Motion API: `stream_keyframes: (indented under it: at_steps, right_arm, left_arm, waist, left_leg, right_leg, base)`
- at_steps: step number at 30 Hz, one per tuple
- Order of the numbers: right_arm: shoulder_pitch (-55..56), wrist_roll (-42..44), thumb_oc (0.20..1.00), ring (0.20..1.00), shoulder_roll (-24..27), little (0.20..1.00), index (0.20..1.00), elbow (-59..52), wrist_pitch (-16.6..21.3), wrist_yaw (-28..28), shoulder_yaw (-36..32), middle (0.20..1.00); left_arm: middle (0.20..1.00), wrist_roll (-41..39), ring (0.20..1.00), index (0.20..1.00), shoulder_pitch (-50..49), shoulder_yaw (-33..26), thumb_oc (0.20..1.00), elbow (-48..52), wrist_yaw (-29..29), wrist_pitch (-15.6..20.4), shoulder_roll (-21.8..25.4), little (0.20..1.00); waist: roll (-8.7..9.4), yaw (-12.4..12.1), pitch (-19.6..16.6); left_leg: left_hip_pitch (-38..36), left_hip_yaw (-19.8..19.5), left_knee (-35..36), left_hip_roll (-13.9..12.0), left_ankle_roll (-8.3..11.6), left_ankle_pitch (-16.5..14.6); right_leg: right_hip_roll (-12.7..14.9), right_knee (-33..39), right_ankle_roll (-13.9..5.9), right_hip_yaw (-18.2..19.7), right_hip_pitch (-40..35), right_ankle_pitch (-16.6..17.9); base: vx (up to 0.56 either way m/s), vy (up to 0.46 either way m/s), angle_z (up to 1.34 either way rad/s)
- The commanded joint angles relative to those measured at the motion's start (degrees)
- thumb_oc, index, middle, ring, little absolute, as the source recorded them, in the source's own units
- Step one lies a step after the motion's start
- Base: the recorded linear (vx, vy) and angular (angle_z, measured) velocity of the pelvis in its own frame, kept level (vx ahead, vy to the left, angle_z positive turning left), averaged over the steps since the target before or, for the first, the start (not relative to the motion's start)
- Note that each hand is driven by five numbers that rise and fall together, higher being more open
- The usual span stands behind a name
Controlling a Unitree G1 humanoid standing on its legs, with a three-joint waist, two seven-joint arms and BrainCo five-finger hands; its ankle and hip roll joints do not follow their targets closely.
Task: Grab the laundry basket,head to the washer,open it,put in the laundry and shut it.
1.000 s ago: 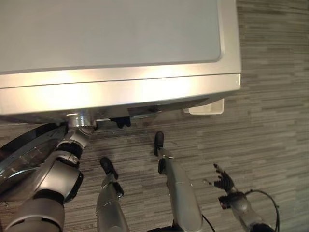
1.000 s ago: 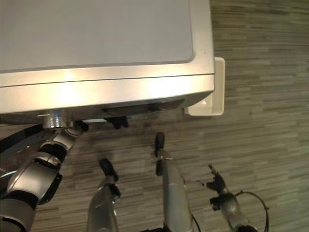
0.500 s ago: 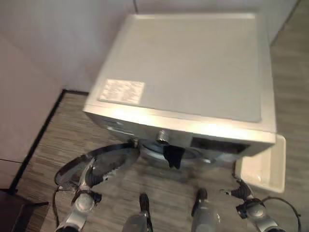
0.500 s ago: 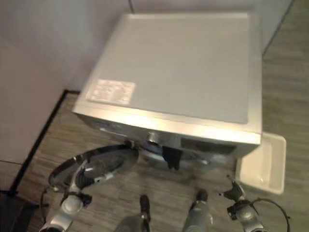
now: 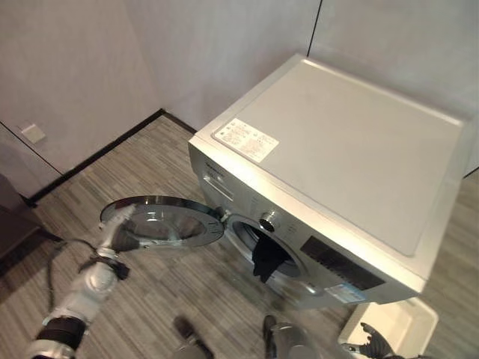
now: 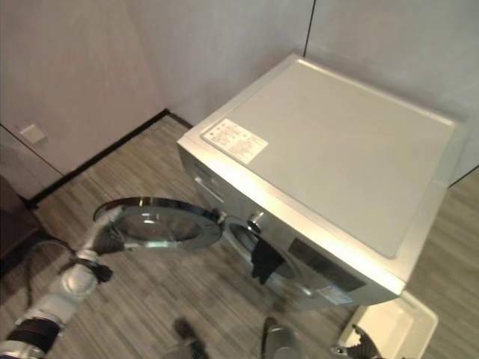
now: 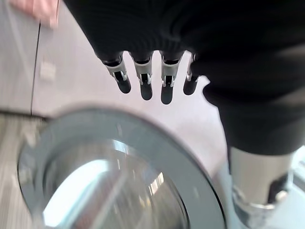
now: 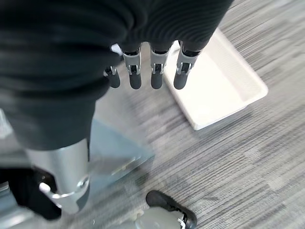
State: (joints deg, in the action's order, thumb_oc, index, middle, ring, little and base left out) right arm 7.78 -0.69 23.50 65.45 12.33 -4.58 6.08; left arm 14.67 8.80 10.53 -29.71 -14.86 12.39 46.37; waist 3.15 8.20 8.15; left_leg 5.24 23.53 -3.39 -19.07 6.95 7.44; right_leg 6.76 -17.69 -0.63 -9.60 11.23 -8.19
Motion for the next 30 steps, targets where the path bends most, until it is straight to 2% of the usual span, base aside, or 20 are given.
stream_keyframes:
  at_steps: [1,2,3,5,6,8,10,11,12,13,14,15,17,19,20,21,22,25,27,30]
  right_arm:
    - [1.34,3.93,1.0,1.0,1.86,1.0,1.0,0.84,-0.78,-0.54,-1.13,1.0]
    - [1.68,3.34,1.0,1.0,2.63,1.0,1.0,-0.01,-0.94,0.11,-1.36,1.0]
    - [1.71,3.32,1.0,1.0,2.64,1.0,1.0,-0.06,-0.96,0.13,-1.38,1.0]
    - [2.13,2.02,1.0,1.0,4.29,1.0,1.0,-1.57,-1.06,0.11,-2.15,1.0]
    - [2.15,2.01,1.0,1.0,4.25,1.0,1.0,-1.61,-1.08,0.12,-2.17,1.0]
    - [2.12,2.49,1.0,1.0,4.97,1.0,1.0,-3.46,-1.03,0.14,-3.1,1.0]
    - [1.13,2.29,1.0,1.0,5.97,1.0,1.0,-5.68,-0.92,-0.04,-3.04,1.0]
    - [1.18,2.29,1.0,1.0,5.97,1.0,1.0,-5.68,-0.91,-0.04,-3.08,1.0]
    - [0.61,1.93,1.0,1.0,6.25,1.0,1.0,-6.65,-0.78,-0.32,-3.03,1.0]
    - [-1.04,1.08,1.0,1.0,6.93,1.0,1.0,-9.03,-0.5,-0.44,-1.71,1.0]
    - [-1.01,1.07,1.0,1.0,6.91,1.0,1.0,-9.0,-0.54,-0.45,-1.69,1.0]
    - [-2.36,0.2,1.0,1.0,7.38,1.0,1.0,-11.53,-0.27,-0.2,0.57,1.0]
    - [-1.69,-0.25,1.0,1.0,7.53,1.0,1.0,-13.07,0.23,0.79,2.79,1.0]
    - [-0.84,-0.08,1.0,1.0,7.16,1.0,1.0,-13.32,0.44,1.17,3.3,1.0]
    - [-0.24,-0.05,1.0,1.0,7.52,1.0,1.0,-13.99,0.86,2.0,5.56,1.0]
    - [-0.2,-0.04,1.0,1.0,7.27,1.0,1.0,-13.97,0.87,2.0,5.3,1.0]
    - [-1.05,0.54,1.0,1.0,7.77,1.0,1.0,-13.14,0.83,1.84,6.11,1.0]
    - [-1.26,0.47,1.0,1.0,7.77,1.0,1.0,-12.69,0.64,1.72,6.23,1.0]
    - [-1.78,0.22,1.0,1.0,7.83,1.0,1.0,-12.46,0.61,1.43,6.86,1.0]
    - [-1.93,2.13,1.0,1.0,7.84,1.0,1.0,-14.06,1.15,1.84,7.14,1.0]
  left_arm:
    - [1.0,1.13,1.0,1.0,0.96,-6.27,1.0,3.25,-1.25,1.65,0.91,1.0]
    - [1.0,1.26,1.0,1.0,2.72,-6.64,1.0,2.42,-1.4,1.54,2.74,1.0]
    - [1.0,1.25,1.0,1.0,2.73,-6.63,1.0,2.42,-1.39,1.54,2.74,1.0]
    - [1.0,0.94,1.0,1.0,4.73,-6.04,1.0,0.78,-1.55,2.34,5.48,1.0]
    - [1.0,0.93,1.0,1.0,4.78,-5.99,1.0,0.73,-1.55,2.37,5.51,1.0]
    - [1.0,0.54,1.0,1.0,7.69,-4.26,1.0,-2.38,-1.39,2.5,6.87,1.0]
    - [1.0,1.07,1.0,1.0,13.5,-0.18,1.0,-7.42,-2.29,2.82,8.45,1.0]
    - [1.0,1.07,1.0,1.0,13.56,-0.09,1.0,-7.45,-2.3,2.83,8.42,1.0]
    - [1.0,1.01,1.0,1.0,15.32,0.56,1.0,-9.28,-2.58,2.69,8.62,1.0]
    - [1.0,0.29,1.0,1.0,17.0,0.72,1.0,-10.6,-3.01,2.18,9.03,1.0]
    - [1.0,0.27,1.0,1.0,16.96,0.76,1.0,-10.6,-2.98,2.2,9.04,1.0]
    - [1.0,-1.01,1.0,1.0,19.32,0.51,1.0,-14.26,-3.24,1.87,9.68,1.0]
    - [1.0,-2.57,1.0,1.0,22.91,1.83,1.0,-18.38,-2.6,1.4,9.71,1.0]
    - [1.0,-3.84,1.0,1.0,24.79,2.02,1.0,-19.84,-2.72,1.27,9.36,1.0]
    - [1.0,-4.96,1.0,1.0,30.38,3.96,1.0,-25.94,-3.35,0.84,9.18,1.0]
    - [1.0,-5.05,1.0,1.0,31.36,4.82,1.0,-26.55,-3.42,1.05,9.12,1.0]
    - [1.0,-6.27,1.0,1.0,35.96,6.99,1.0,-30.56,-3.51,0.53,8.2,1.0]
    - [1.0,-7.57,1.0,1.0,39.36,8.42,1.0,-33.98,-2.63,0.4,8.28,1.0]
    - [1.0,-5.7,1.0,1.0,42.61,11.1,1.0,-36.61,-2.5,-0.36,8.24,1.0]
    - [1.0,-2.65,1.0,1.0,45.58,13.37,1.0,-39.6,-3.49,-2.06,9.09,1.0]
  waist:
    - [-1.54,1.49,-0.27]
    - [-1.66,1.54,-0.34]
    - [-1.6,1.51,-0.33]
    - [-1.3,1.86,0.08]
    - [-1.21,1.78,0.07]
    - [-0.93,2.43,0.28]
    - [-0.39,3.17,0.84]
    - [-0.44,3.08,0.95]
    - [-0.4,3.28,1.35]
    - [0.13,2.78,2.67]
    - [-0.41,2.5,2.54]
    - [-0.73,2.36,3.82]
    - [-0.34,3.59,3.93]
    - [0.11,3.31,3.9]
    - [1.12,4.86,4.93]
    - [1.25,4.52,4.97]
    - [2.18,5.08,6.21]
    - [2.94,5.28,6.93]
    - [4.18,5.71,7.49]
    - [4.91,6.15,7.31]
  left_leg:
    - [-1.51,-8.16,-0.58,1.73,3.08,-0.99]
    - [-2.15,-9.61,0.37,2.82,2.79,-2.83]
    - [-2.2,-9.55,0.37,2.94,2.71,-2.9]
    - [-0.95,-8.74,-3.15,5.28,1.8,-5.83]
    - [-0.9,-8.66,-3.33,5.37,1.72,-5.96]
    - [0.72,-6.93,-5.46,7.63,1.0,-7.84]
    - [3.34,-4.62,-7.02,10.6,-0.39,-9.58]
    - [3.19,-4.61,-7.15,10.51,-0.35,-9.81]
    - [3.93,-3.85,-6.96,11.58,-0.87,-10.27]
    - [5.18,0.35,-7.08,11.79,-1.3,-10.84]
    - [4.62,-0.35,-7.06,11.34,-0.71,-12.19]
    - [5.46,1.82,-5.37,11.4,-1.11,-11.61]
    - [5.33,3.35,-3.25,12.32,-1.8,-10.92]
    - [5.11,3.99,-2.22,12.51,-1.87,-10.63]
    - [6.21,5.55,-1.33,11.64,-1.42,-9.33]
    - [6.31,5.58,-1.35,11.61,-1.39,-9.29]
    - [7.89,5.92,-2.43,11.03,-1.16,-9.28]
    - [9.78,5.74,-3.72,10.67,-0.8,-9.42]
    - [12.38,5.45,-4.8,10.05,-0.33,-9.11]
    - [15.29,5.14,-5.96,9.26,-0.03,-8.86]
  right_leg:
    - [2.57,7.22,-7.26,1.33,-4.18,7.68]
    - [4.17,7.59,-8.28,2.42,-4.55,8.67]
    - [4.29,7.65,-8.37,2.47,-4.6,8.7]
    - [8.09,9.97,-9.82,4.28,-5.37,11.6]
    - [8.19,10.11,-9.9,4.37,-5.39,11.71]
    - [11.48,12.3,-11.04,5.19,-5.28,15.52]
    - [15.0,14.85,-12.05,7.68,-2.29,22.06]
    - [14.94,14.77,-12.06,7.69,-2.44,21.91]
    - [16.2,15.71,-12.63,7.91,-1.1,24.58]
    - [18.45,16.93,-13.41,1.94,2.17,29.63]
    - [17.81,17.11,-13.82,2.13,1.53,28.95]
    - [16.86,16.91,-13.72,-3.07,2.63,27.12]
    - [13.36,15.6,-13.31,-0.99,3.48,23.88]
    - [12.71,15.36,-13.48,-0.16,4.3,23.88]
    - [11.61,16.42,-13.9,1.18,6.4,25.7]
    - [11.58,16.47,-13.89,1.21,6.49,25.76]
    - [11.69,17.46,-14.08,1.4,7.78,27.17]
    - [11.89,18.36,-14.34,1.23,8.84,28.55]
    - [11.4,19.86,-14.37,0.63,10.34,30.43]
    - [10.79,20.45,-14.37,0.56,12.23,30.81]
  base:
    - [0.05,0.275,0.12]
    - [0.06,0.281,0.08]
    - [0.08,0.327,0.09]
    - [0.05,0.32,0.08]
    - [0.03,0.313,-0.02]
    - [0.01,0.323,-0.14]
    - [-0.07,0.412,-0.17]
    - [-0.11,0.296,-0.22]
    - [-0.18,0.334,-0.45]
    - [-0.11,0.345,-0.51]
    - [-0.2,0.43,-1.22]
    - [-0.08,0.315,-1.28]
    - [-0.09,0.333,-1.19]
    - [-0.03,0.098,-0.98]
    - [-0.05,0.0,-0.54]
    - [-0.09,-0.007,-0.24]
    - [-0.04,-0.009,-0.11]
    - [-0.04,-0.034,-0.05]
    - [-0.04,-0.082,-0.08]
    - [-0.02,-0.072,-0.02]
